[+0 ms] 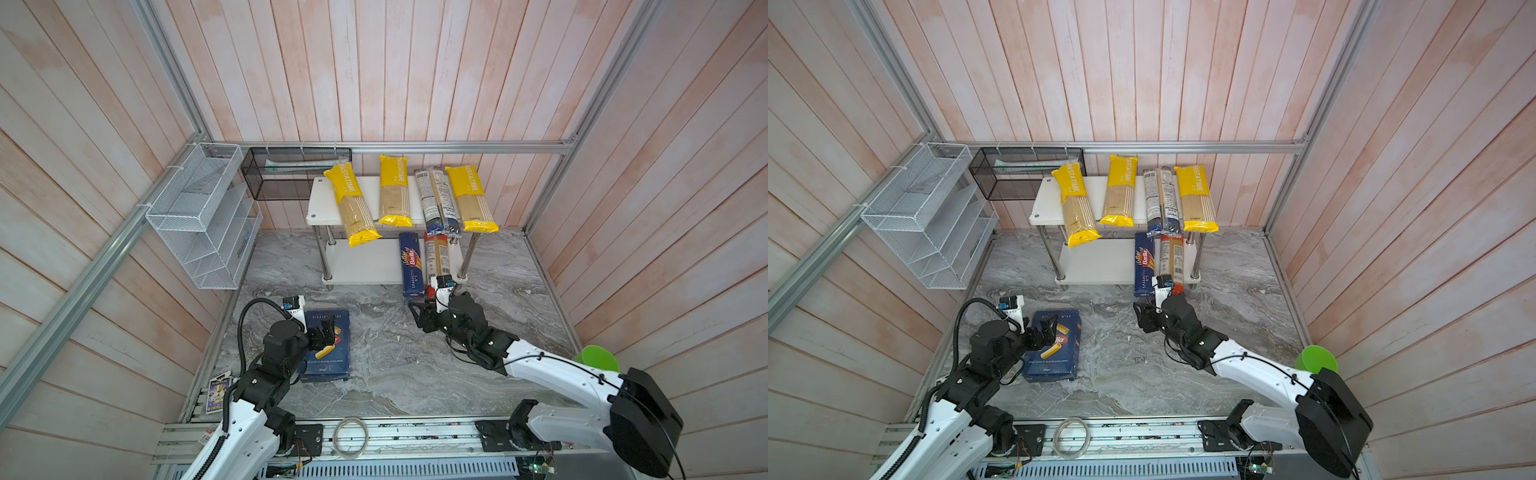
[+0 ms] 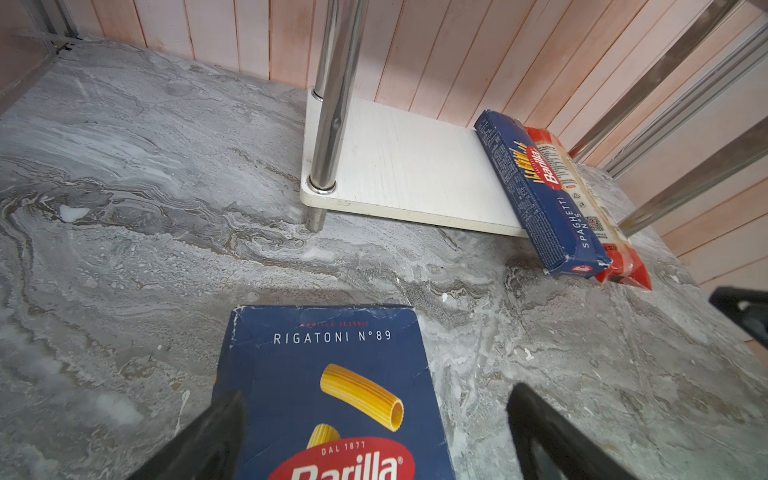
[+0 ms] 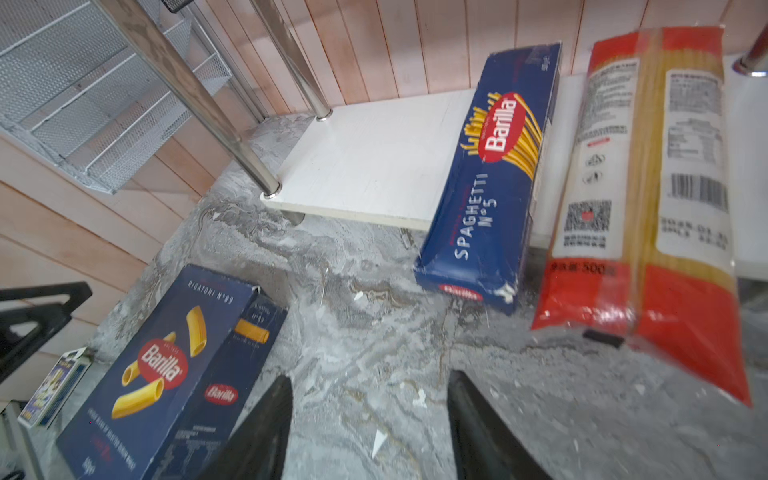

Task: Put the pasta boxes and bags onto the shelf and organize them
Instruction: 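Withdraw the right gripper from the shelf toward the Rigatoni box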

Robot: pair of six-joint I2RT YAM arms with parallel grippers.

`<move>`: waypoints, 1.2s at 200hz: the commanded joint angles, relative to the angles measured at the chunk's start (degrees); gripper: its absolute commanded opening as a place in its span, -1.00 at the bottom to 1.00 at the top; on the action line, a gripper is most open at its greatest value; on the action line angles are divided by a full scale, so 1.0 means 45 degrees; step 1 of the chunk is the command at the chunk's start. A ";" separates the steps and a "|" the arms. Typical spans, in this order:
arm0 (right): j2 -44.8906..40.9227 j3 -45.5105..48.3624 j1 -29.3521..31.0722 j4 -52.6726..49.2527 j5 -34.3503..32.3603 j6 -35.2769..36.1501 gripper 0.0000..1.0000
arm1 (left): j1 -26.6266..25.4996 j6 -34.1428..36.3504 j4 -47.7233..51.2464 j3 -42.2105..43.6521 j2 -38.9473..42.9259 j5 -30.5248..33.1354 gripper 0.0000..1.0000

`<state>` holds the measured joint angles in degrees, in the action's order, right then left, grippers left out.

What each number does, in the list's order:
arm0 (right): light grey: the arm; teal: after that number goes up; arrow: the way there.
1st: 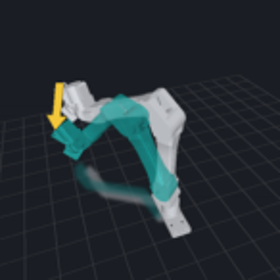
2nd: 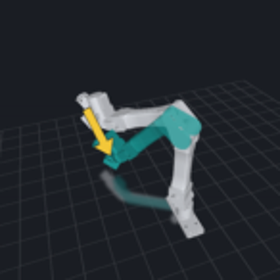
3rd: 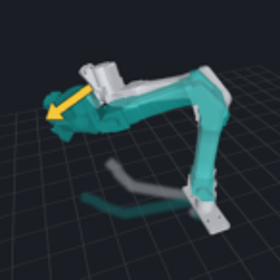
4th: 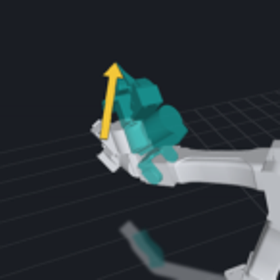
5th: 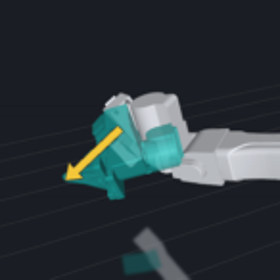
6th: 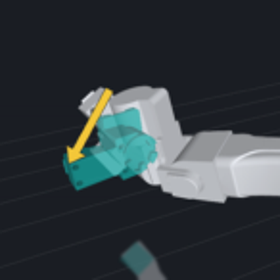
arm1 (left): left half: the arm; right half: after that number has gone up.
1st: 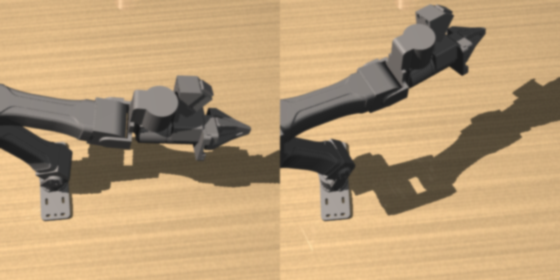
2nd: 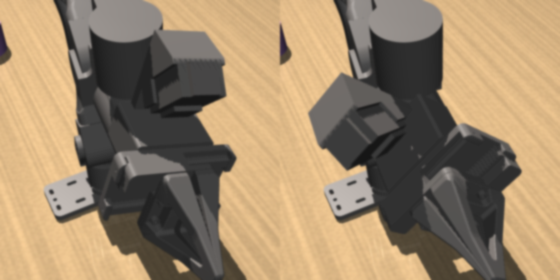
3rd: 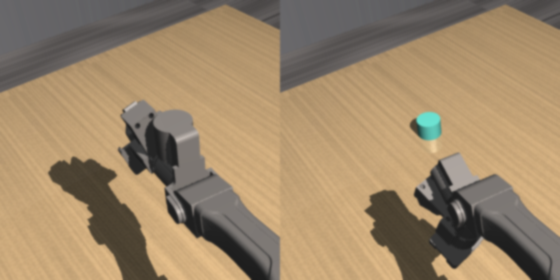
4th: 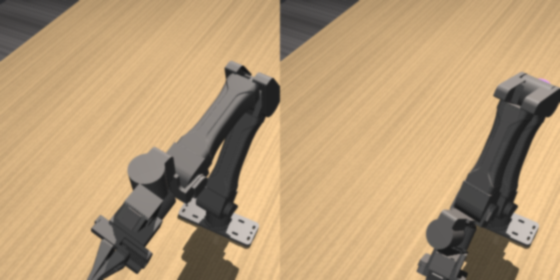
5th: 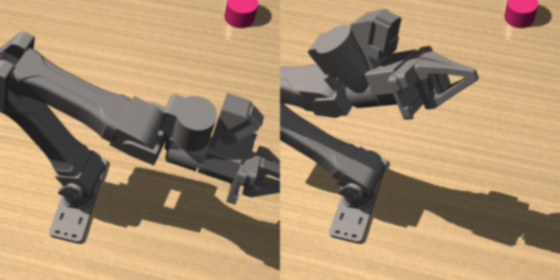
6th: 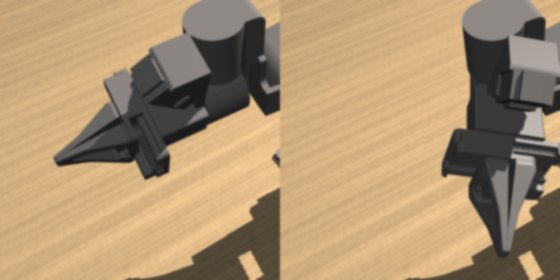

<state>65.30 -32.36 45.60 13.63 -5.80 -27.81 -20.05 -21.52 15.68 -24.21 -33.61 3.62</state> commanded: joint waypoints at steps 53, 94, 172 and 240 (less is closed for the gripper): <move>-0.3382 0.3423 0.0629 0.0573 0.2763 -0.0674 0.18 | 0.0023 -0.2167 0.1379 -0.0385 -0.1242 0.0083 0.99; -0.3657 0.3556 0.0637 0.0644 0.3106 -0.0610 0.18 | 0.0022 -0.3236 0.2481 -0.0947 -0.1961 0.1290 0.99; -0.3504 0.3569 0.0653 0.1093 0.3711 -0.0597 0.19 | 0.0063 -0.3244 0.2165 -0.1012 -0.3192 0.2377 0.99; -0.3679 0.4003 0.0657 0.1168 0.3666 -0.0826 0.20 | 0.0091 -0.2704 0.1162 -0.1117 -0.4627 0.2089 0.99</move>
<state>49.43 -15.31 48.25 17.74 10.02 -30.50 -19.92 -34.94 23.05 -28.29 -52.82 11.66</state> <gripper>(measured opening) 0.601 0.995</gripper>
